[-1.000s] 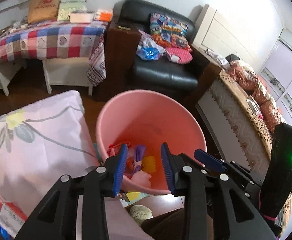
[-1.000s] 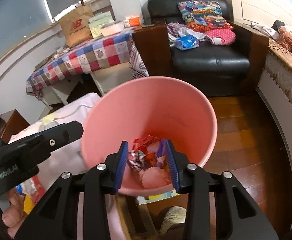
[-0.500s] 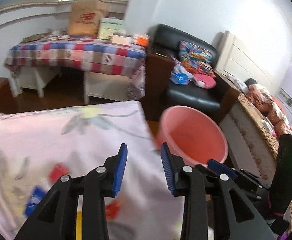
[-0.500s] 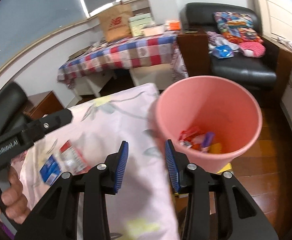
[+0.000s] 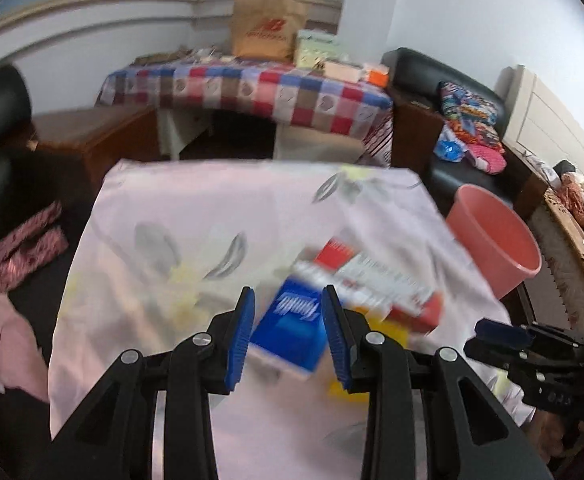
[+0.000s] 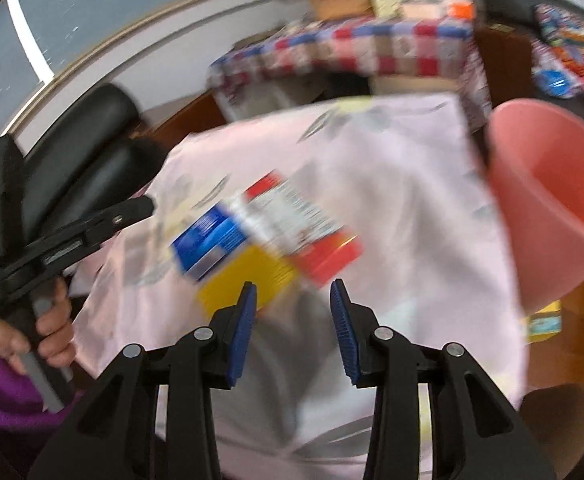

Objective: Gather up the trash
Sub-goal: 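Move both grippers back over the remaining items on the table, then grasp the blue Tempo tissue pack with the left gripper while the right grasps the yellow foam net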

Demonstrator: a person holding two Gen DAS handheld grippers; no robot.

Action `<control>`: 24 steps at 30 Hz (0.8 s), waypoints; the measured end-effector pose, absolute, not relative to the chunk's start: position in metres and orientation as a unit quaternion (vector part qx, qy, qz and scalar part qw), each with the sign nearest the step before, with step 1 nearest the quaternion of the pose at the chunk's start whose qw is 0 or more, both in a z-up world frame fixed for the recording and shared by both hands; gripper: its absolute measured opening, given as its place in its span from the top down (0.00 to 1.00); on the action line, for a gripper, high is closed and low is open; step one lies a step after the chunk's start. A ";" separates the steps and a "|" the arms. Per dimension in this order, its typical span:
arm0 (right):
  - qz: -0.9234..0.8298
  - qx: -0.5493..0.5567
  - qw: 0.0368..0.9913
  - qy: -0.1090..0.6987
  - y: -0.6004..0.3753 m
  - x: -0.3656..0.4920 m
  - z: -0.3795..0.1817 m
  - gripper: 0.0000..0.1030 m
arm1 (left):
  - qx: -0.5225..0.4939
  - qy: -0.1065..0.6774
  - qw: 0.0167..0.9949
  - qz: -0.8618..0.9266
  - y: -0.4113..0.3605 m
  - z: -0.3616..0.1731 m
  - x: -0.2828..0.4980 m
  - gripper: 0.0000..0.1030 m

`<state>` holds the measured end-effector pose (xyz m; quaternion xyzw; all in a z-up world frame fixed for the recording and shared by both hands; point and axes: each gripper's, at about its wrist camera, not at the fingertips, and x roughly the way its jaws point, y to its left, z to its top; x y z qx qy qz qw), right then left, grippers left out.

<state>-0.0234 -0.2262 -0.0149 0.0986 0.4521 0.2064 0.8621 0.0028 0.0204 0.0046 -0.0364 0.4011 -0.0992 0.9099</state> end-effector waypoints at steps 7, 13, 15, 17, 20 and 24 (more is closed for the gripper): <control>0.236 0.076 0.836 0.489 -0.186 -0.024 -0.035 0.62 | -0.038 0.437 0.891 -0.119 0.029 -0.021 0.007 0.63; 0.226 0.065 0.834 0.500 -0.168 -0.013 -0.040 0.62 | -0.009 0.438 0.888 -0.141 0.016 -0.026 0.023 0.61; 0.222 0.062 0.832 0.504 -0.165 -0.009 -0.043 0.61 | -0.009 0.444 0.884 -0.150 0.015 -0.029 0.032 0.61; 0.216 0.065 0.830 0.509 -0.166 -0.006 -0.047 0.59 | -0.013 0.452 0.880 -0.147 0.015 -0.031 0.042 0.61; 0.205 0.079 0.832 0.509 -0.170 -0.001 -0.051 0.58 | -0.029 0.470 0.867 -0.165 0.012 -0.038 0.052 0.60; 0.201 0.076 0.837 0.503 -0.171 0.002 -0.052 0.58 | -0.011 0.481 0.858 -0.182 0.001 -0.047 0.054 0.53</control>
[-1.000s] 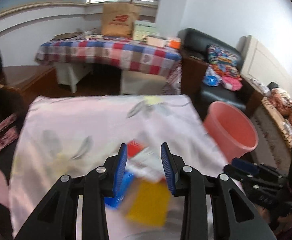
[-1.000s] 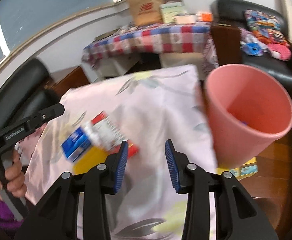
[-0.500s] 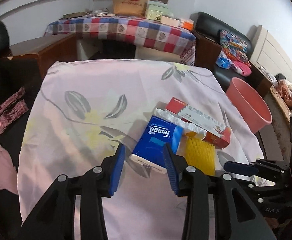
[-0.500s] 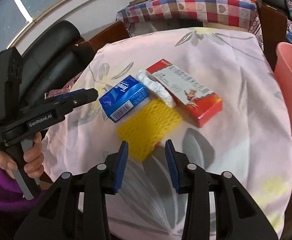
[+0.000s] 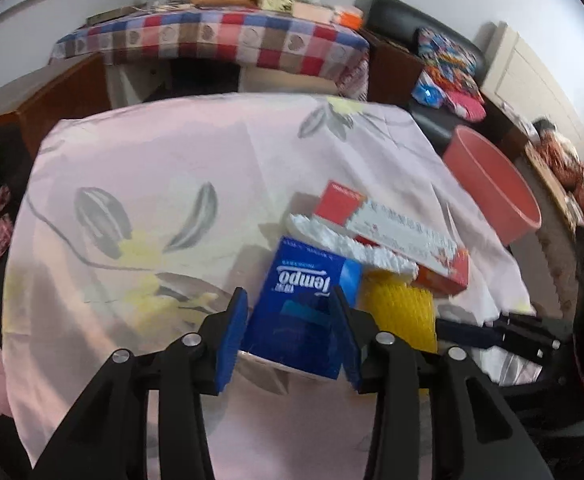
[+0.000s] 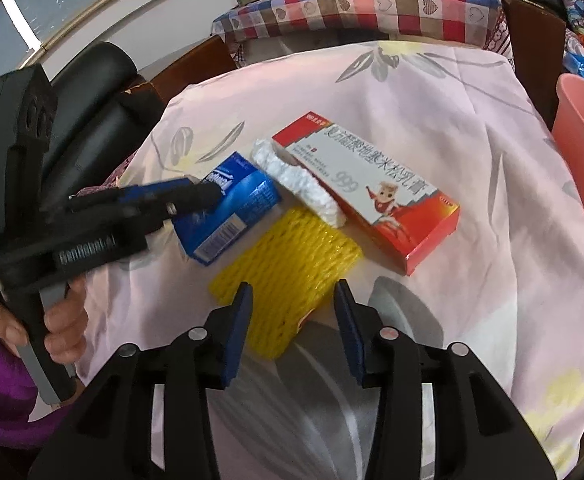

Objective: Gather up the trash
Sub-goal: 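Grasp the blue Tempo tissue pack with the left gripper while the right grasps the yellow foam net, then carry the tissue pack and yellow net with both grippers over the bin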

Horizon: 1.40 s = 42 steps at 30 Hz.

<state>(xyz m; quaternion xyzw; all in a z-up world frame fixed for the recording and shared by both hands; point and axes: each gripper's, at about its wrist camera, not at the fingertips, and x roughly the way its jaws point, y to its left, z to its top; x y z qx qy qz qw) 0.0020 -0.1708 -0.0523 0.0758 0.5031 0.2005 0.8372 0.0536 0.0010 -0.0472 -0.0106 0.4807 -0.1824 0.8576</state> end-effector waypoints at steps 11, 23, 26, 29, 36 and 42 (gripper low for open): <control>0.207 0.068 0.845 0.488 -0.162 0.014 -0.054 0.58 | 0.016 0.487 0.856 -0.174 -0.008 -0.061 0.038 0.45; 0.227 0.066 0.849 0.472 -0.163 0.005 -0.049 0.91 | 0.008 0.463 0.877 -0.127 0.014 -0.048 0.020 0.48; 0.233 0.071 0.854 0.459 -0.168 0.000 -0.040 0.91 | -0.002 0.454 0.883 -0.124 0.020 -0.040 0.017 0.48; 0.232 0.074 0.864 0.441 -0.175 -0.004 -0.028 0.91 | -0.011 0.440 0.889 -0.127 0.019 -0.028 0.015 0.48; 0.206 0.076 0.889 0.401 -0.201 -0.009 0.000 0.91 | -0.016 0.413 0.898 -0.151 -0.011 0.000 0.019 0.48; 0.158 0.097 0.913 0.365 -0.248 -0.007 0.021 0.91 | -0.016 0.381 0.904 -0.193 -0.057 0.028 0.031 0.48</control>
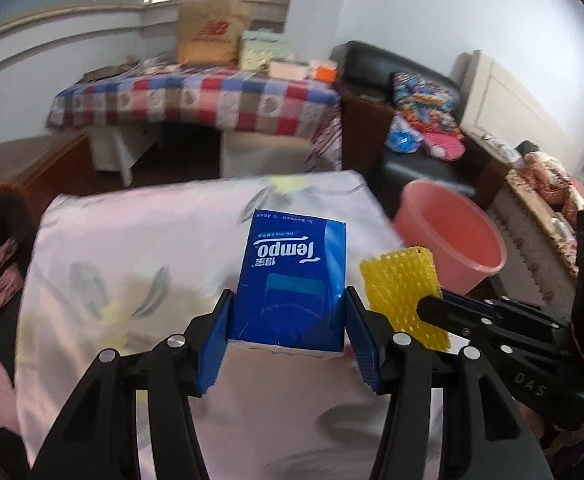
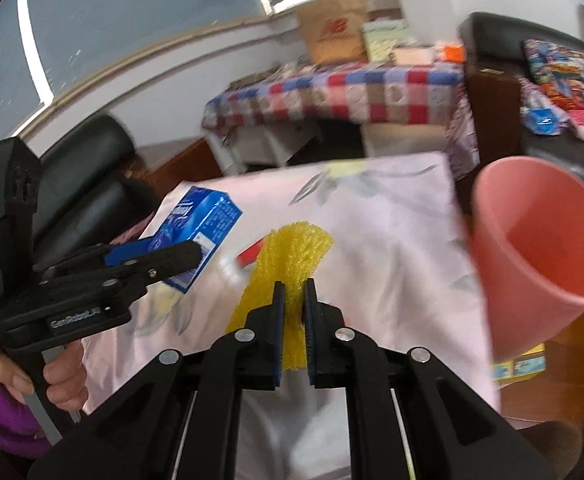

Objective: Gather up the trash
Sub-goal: 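Carry the tissue pack and yellow net with both grippers over the bin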

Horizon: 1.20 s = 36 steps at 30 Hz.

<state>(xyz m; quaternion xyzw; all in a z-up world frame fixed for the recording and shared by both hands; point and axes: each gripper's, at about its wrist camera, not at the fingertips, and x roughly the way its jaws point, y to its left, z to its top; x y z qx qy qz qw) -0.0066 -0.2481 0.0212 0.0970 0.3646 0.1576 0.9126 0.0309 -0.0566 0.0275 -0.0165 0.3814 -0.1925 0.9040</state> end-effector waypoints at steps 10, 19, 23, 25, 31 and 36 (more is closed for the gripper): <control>0.046 0.127 0.937 0.322 -0.349 0.003 0.041 0.91 | 0.011 0.347 0.898 -0.272 -0.167 0.059 0.056 0.48; -0.032 0.141 0.937 0.318 -0.424 0.014 0.032 0.91 | 0.037 0.363 0.874 -0.320 -0.272 0.045 0.083 0.48; -0.054 0.144 0.931 0.330 -0.445 0.022 0.017 0.91 | 0.045 0.387 0.862 -0.324 -0.304 0.028 0.098 0.48; -0.061 0.144 0.928 0.337 -0.449 0.024 0.009 0.91 | 0.048 0.405 0.854 -0.325 -0.317 0.016 0.106 0.48; -0.076 0.134 0.919 0.362 -0.460 0.034 -0.011 0.91 | 0.061 0.451 0.835 -0.310 -0.344 -0.014 0.127 0.48; -0.082 0.122 0.912 0.383 -0.467 0.042 -0.023 0.91 | 0.081 0.472 0.824 -0.304 -0.363 -0.030 0.139 0.48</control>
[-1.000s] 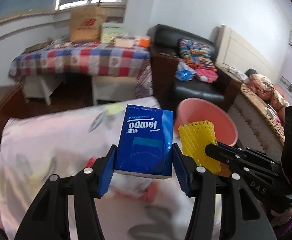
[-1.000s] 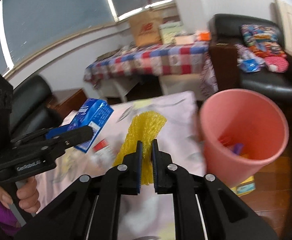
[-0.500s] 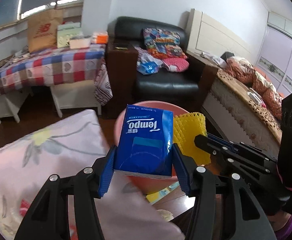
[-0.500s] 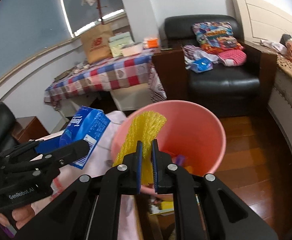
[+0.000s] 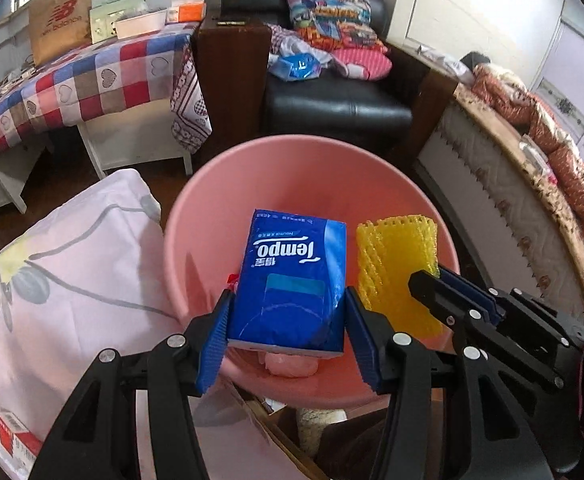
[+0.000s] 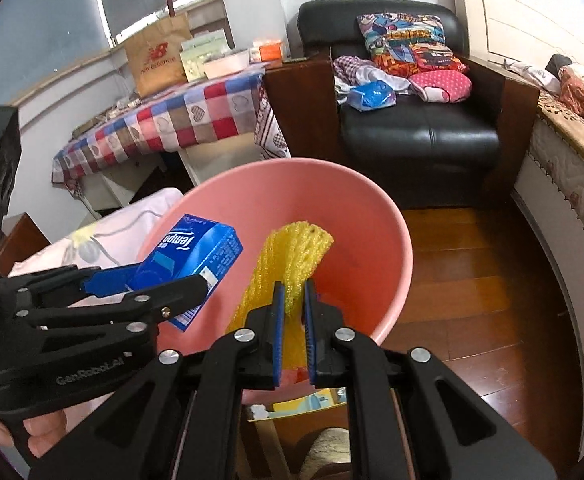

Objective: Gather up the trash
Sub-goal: 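Carry the tissue pack and yellow net with both grippers over the bin, then open both grippers to drop the tissue pack and yellow net into the bin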

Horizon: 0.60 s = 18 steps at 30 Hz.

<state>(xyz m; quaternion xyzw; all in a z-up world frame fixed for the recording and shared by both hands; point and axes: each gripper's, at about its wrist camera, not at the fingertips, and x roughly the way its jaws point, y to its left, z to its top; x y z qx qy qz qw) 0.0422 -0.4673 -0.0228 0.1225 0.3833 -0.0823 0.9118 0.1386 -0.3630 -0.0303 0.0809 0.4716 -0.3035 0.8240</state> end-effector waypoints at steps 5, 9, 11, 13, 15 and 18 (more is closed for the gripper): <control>-0.081 0.122 0.908 0.392 -0.471 0.048 -0.028 0.91 | 0.086 0.486 0.817 -0.298 -0.372 -0.042 0.145 0.47; -0.081 0.117 0.905 0.400 -0.471 0.050 -0.031 0.91 | 0.082 0.496 0.813 -0.293 -0.373 -0.049 0.147 0.47; -0.081 0.118 0.904 0.402 -0.471 0.052 -0.031 0.89 | 0.085 0.493 0.814 -0.294 -0.374 -0.049 0.147 0.47; -0.082 0.119 0.904 0.403 -0.472 0.052 -0.031 0.86 | 0.084 0.495 0.814 -0.293 -0.373 -0.048 0.149 0.47; -0.085 0.123 0.904 0.401 -0.475 0.052 -0.029 0.82 | 0.077 0.489 0.817 -0.296 -0.371 -0.045 0.148 0.47; -0.084 0.134 0.904 0.397 -0.480 0.049 -0.027 0.75 | 0.068 0.481 0.820 -0.303 -0.368 -0.037 0.148 0.47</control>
